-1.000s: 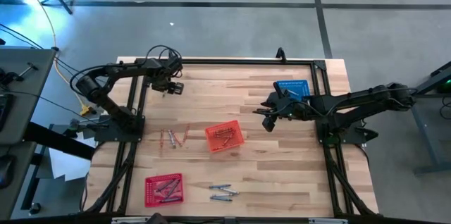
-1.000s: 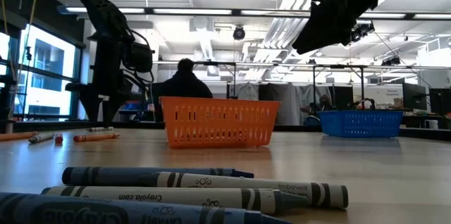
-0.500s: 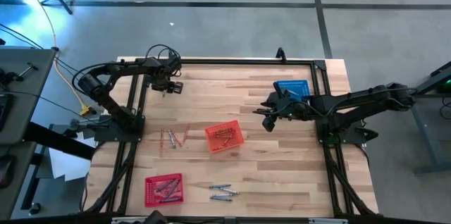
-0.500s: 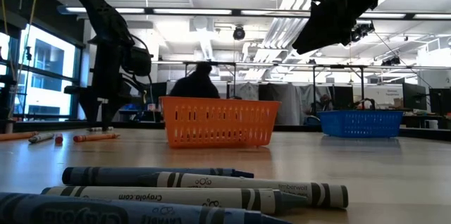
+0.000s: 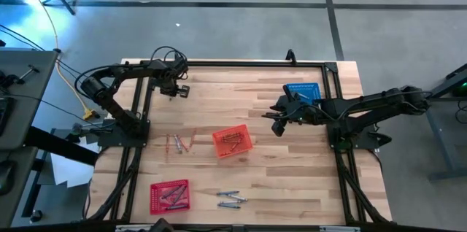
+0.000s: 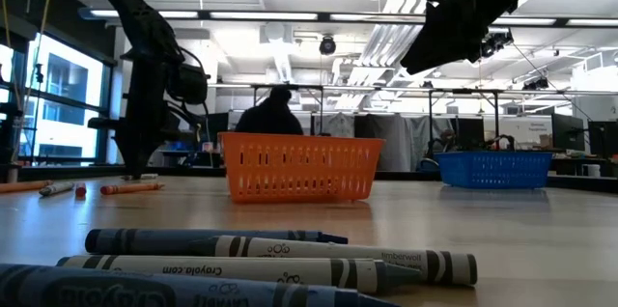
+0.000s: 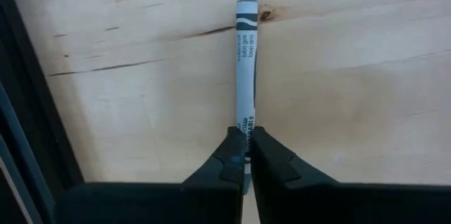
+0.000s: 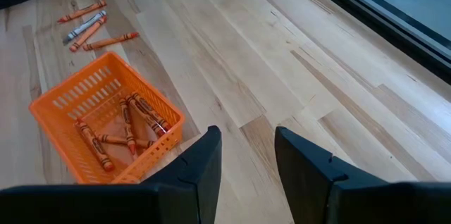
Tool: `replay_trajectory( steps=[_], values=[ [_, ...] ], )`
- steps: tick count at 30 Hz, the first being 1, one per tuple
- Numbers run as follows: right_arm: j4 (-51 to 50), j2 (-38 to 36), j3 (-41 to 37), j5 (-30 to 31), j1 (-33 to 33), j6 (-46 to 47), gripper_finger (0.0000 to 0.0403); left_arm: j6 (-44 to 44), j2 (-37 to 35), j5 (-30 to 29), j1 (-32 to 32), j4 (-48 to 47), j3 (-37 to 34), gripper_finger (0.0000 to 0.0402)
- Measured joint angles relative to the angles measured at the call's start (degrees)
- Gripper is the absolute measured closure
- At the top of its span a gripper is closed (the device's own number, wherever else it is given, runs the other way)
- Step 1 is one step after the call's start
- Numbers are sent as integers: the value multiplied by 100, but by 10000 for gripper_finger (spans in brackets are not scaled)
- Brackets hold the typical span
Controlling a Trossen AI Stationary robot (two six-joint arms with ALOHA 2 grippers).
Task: Sort crayons
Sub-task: Put the gray crayon into the blue bin
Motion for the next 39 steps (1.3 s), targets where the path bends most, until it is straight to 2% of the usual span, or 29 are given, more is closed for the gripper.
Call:
replay_trajectory(
  steps=[5, 11, 21, 28, 34, 39],
  values=[
    [0, 0, 0, 1, 0, 0, 274, 64, -5, 263, -47, -4, 4, 400],
    [0, 0, 0, 2, 0, 3, 274, 144, -136, 282, -169, -2, 2, 401],
    [0, 0, 0, 2, -2, 10, 274, 3, -999, 287, -594, -49, -2, 401],
    [0, 0, 0, 2, 0, 8, 274, 191, -2112, 414, -1734, 560, -2, 401],
    [0, 0, 0, 2, 0, 0, 274, 146, -3092, 361, -2877, 2037, -2, 401],
    [0, 0, 0, 0, 0, 2, 274, 424, -3345, 243, -3859, 3422, -2, 401]
  ],
)
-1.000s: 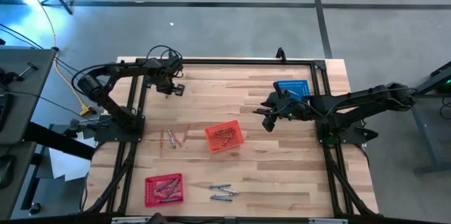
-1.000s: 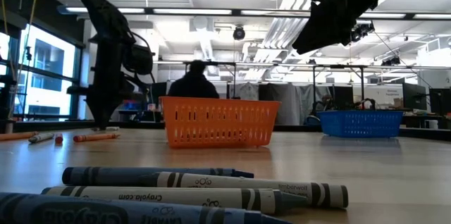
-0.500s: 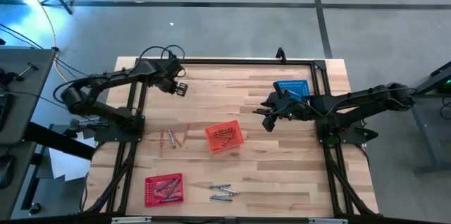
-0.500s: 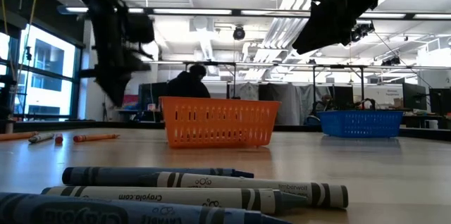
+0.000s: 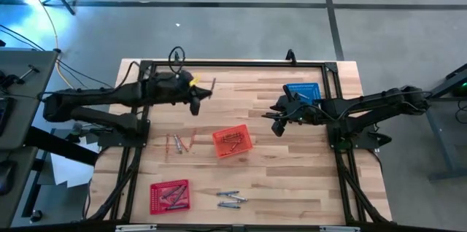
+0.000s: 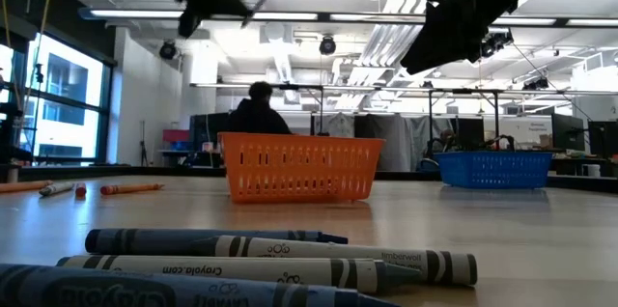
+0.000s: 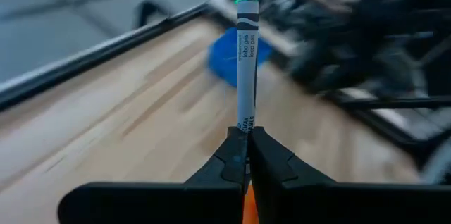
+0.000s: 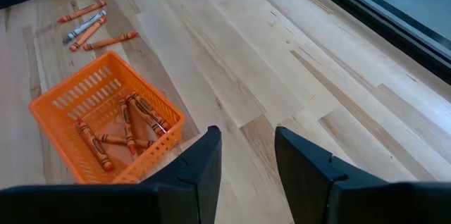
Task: Sort crayons
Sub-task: Put the gray crayon into the blue bin
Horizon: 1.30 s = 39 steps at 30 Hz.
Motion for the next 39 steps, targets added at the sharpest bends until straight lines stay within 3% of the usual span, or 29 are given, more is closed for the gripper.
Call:
replay_trajectory(
  steps=[8, 16, 21, 28, 32, 39],
  values=[
    [0, 0, 0, 2, 0, 6, 274, 76, 505, -939, -1332, 556, 2, 401],
    [0, 0, 0, 2, 0, 11, 274, 92, 1316, -1233, -2145, 1452, 0, 401],
    [2, 0, 0, 2, -1, 25, 274, 228, 1530, -1284, -2407, 1988, 0, 401],
    [114, 0, 0, 24, 0, 246, 274, 132, 1548, -1893, -2628, 2038, 0, 401],
    [193, 0, 2, 387, 0, 288, 274, 117, 1548, -2131, -2672, 2060, 0, 401],
    [139, 0, 2, 123, -1, 77, 274, 120, 1548, -2353, -2673, 2168, 0, 401]
  ],
)
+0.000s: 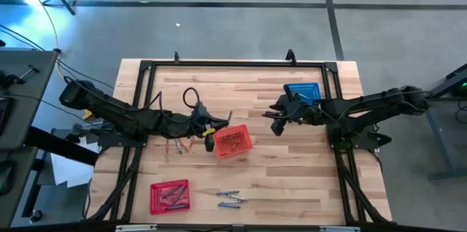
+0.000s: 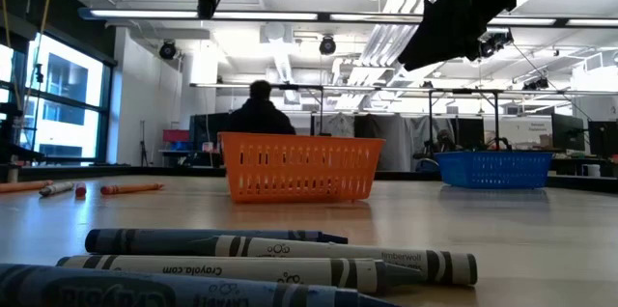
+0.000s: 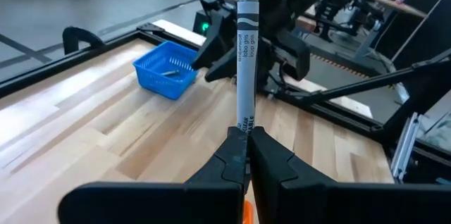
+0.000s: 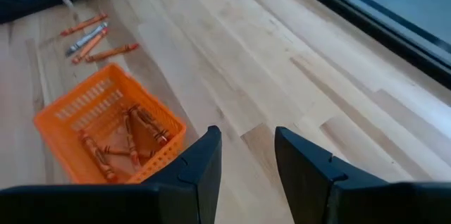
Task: Sort crayons
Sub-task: Put the gray crayon into the blue bin
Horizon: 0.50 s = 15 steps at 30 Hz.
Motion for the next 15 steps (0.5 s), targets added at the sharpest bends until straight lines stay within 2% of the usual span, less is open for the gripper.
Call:
replay_trajectory(
  steps=[8, 12, 15],
  values=[
    [-5, 0, 0, 734, -2, -133, 274, 61, -2, -262, 1, 240, 0, 401],
    [163, 0, 0, 296, -1, -110, 274, 56, -2, -387, 2, 277, 0, 401],
    [492, 0, 0, -26, -1, -535, 274, -29, -2, -422, 2, 278, 0, 401]
  ],
)
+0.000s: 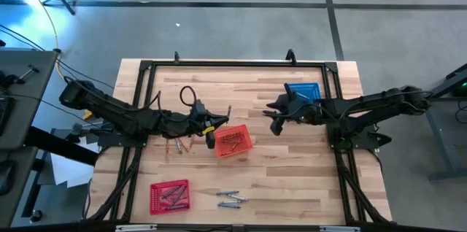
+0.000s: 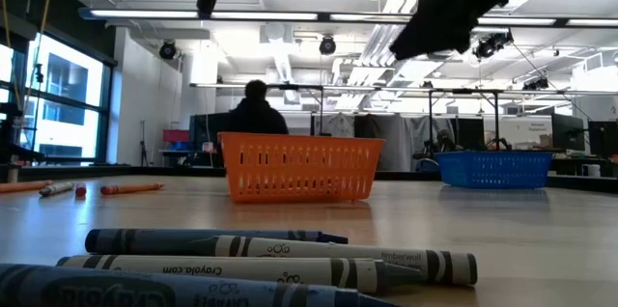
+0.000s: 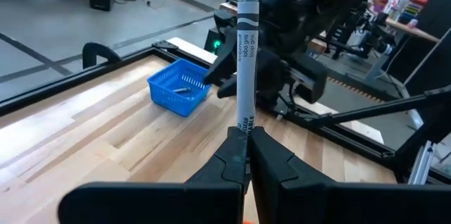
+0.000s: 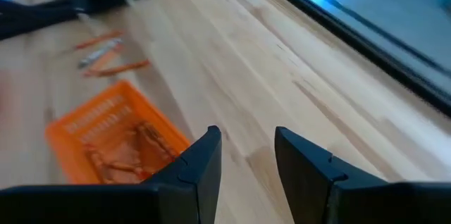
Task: Sort crayons
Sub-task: Put the gray crayon into the blue bin
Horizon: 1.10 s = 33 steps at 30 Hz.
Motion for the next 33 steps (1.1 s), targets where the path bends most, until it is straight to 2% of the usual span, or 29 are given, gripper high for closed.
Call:
replay_trajectory(
  steps=[8, 13, 21, 28, 33],
  values=[
    [417, 0, 0, -209, 0, -332, 274, -178, 0, 42, -7, -5, 0, 401],
    [574, 0, 0, 166, 0, 11, 274, -178, 0, 47, -7, -21, 0, 401],
    [644, 0, 0, 66, 2, -216, 274, -94, 0, 236, -7, -41, 0, 401],
    [710, -2, 0, 219, 0, 587, 274, 67, 0, 401, -7, -41, 0, 401],
    [742, -2, 0, 167, -58, 417, 274, 153, 0, 400, -38, -43, 0, 401]
  ],
)
